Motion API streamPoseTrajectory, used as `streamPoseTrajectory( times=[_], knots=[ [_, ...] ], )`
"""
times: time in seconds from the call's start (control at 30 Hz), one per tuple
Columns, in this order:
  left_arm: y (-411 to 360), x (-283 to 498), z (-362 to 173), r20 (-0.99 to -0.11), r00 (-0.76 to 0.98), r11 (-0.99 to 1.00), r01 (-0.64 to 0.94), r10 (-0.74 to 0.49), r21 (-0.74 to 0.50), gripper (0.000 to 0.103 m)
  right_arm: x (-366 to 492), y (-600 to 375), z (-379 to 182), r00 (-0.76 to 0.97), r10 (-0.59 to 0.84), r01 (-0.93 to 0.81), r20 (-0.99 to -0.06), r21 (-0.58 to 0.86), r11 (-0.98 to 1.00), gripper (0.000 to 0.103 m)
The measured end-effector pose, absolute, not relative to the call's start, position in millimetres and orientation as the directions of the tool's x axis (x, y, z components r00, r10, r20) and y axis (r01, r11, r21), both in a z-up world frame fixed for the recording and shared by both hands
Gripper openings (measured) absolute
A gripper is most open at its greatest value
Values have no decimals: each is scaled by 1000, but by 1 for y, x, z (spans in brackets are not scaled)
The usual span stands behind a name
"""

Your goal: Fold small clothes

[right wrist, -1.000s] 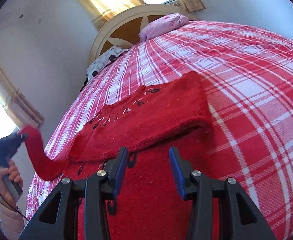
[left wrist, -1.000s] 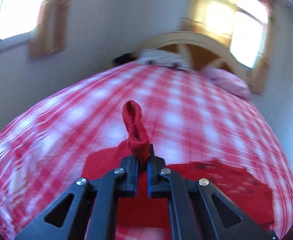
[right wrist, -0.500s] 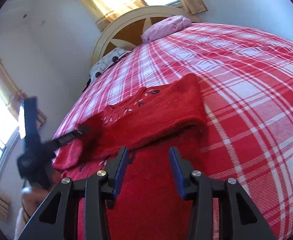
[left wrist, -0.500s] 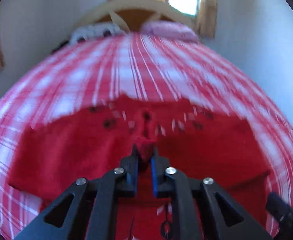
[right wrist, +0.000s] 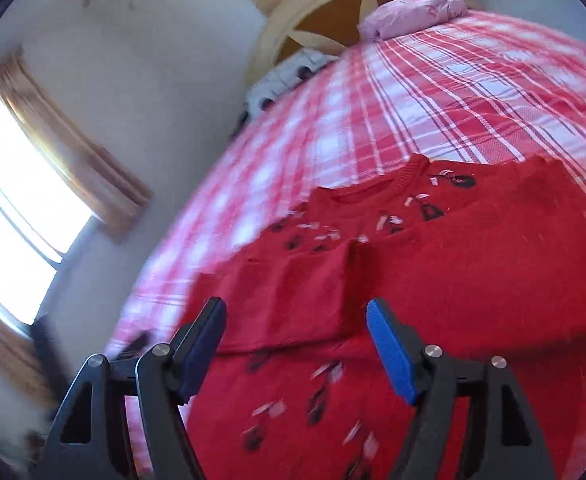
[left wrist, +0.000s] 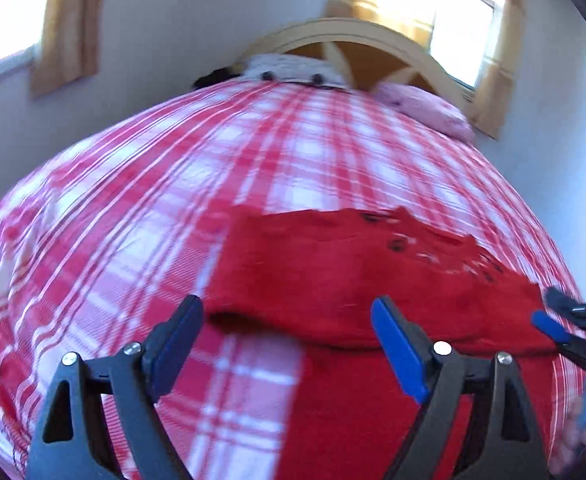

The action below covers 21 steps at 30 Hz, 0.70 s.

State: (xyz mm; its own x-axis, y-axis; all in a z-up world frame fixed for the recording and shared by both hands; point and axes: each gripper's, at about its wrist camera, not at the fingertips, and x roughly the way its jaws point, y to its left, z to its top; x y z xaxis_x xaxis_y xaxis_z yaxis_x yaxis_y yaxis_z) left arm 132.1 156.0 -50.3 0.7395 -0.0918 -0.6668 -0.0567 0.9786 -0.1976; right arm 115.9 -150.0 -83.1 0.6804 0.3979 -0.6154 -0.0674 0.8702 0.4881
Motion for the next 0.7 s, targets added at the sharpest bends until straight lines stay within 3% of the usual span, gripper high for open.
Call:
streamPoseTrajectory(
  times=[0.17, 0.27, 0.33, 0.37, 0.43, 0.5, 0.7],
  knots=[
    [183, 130, -68, -695, 718, 974, -132, -36, -186, 88, 143, -128, -111, 650, 335, -39, -682, 410, 911, 71],
    [192, 130, -80, -712, 701, 968, -154, -34, -198, 88, 152, -108, -123, 612, 288, -60, -736, 320, 946, 54],
    [196, 130, -86, -725, 688, 967, -161, -34, -198, 88, 149, -99, -123, 619, 240, -71, -748, 251, 965, 49],
    [195, 131, -90, -732, 681, 966, -161, -39, -202, 88, 149, -97, -122, 618, 229, -76, -752, 233, 969, 40],
    [195, 131, -94, -740, 671, 966, -160, -45, -203, 88, 148, -96, -121, 616, 218, -74, -757, 220, 973, 32],
    [191, 131, -97, -746, 663, 967, -152, -53, -204, 88, 149, -96, -118, 610, 224, -90, -760, 215, 973, 15],
    [179, 137, -100, -758, 650, 971, -144, -52, -191, 88, 143, -83, -60, 671, 269, -178, -691, 203, 963, 12]
  ],
)
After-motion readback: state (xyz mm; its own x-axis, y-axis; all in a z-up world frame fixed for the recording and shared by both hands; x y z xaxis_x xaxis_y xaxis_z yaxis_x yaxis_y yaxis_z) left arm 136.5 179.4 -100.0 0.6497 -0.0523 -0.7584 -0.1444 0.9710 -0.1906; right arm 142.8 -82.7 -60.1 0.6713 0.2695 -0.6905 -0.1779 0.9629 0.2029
